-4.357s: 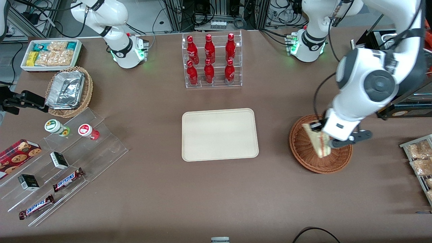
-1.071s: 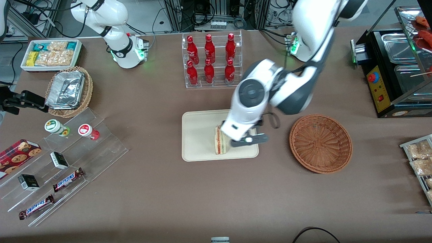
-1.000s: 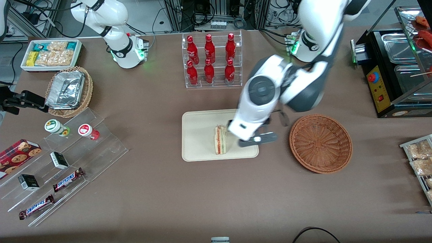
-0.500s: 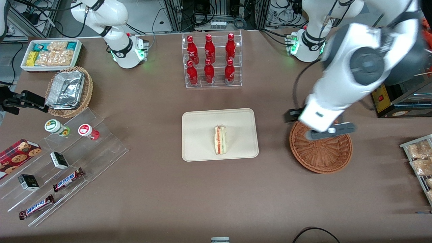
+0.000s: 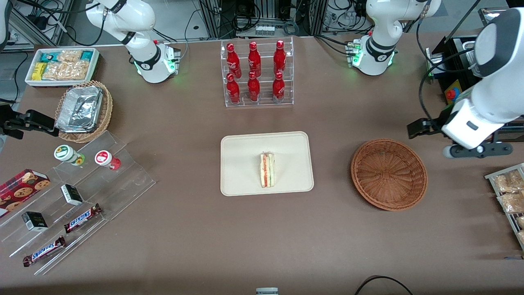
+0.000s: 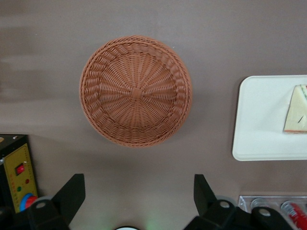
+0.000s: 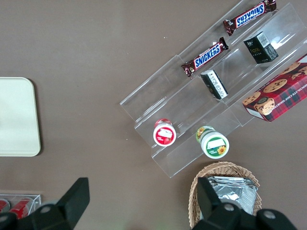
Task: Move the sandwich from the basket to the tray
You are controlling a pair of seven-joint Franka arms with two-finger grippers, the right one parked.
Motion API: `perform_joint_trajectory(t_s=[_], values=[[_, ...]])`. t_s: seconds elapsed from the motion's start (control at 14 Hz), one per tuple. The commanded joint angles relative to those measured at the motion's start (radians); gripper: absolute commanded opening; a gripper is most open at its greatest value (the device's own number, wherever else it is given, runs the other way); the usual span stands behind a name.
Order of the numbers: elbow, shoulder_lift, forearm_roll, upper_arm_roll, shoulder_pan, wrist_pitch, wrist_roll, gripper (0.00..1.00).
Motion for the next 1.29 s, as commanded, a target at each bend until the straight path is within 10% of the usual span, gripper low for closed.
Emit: perform_joint_trajectory(t_s=[0.0, 1.21], values=[[-0.073, -0.082, 0.004, -0.008, 0.013, 0.005, 0.049, 1.0], [-0.057, -0.107, 0.004, 0.154, -0.079, 0.013, 0.21, 1.0]])
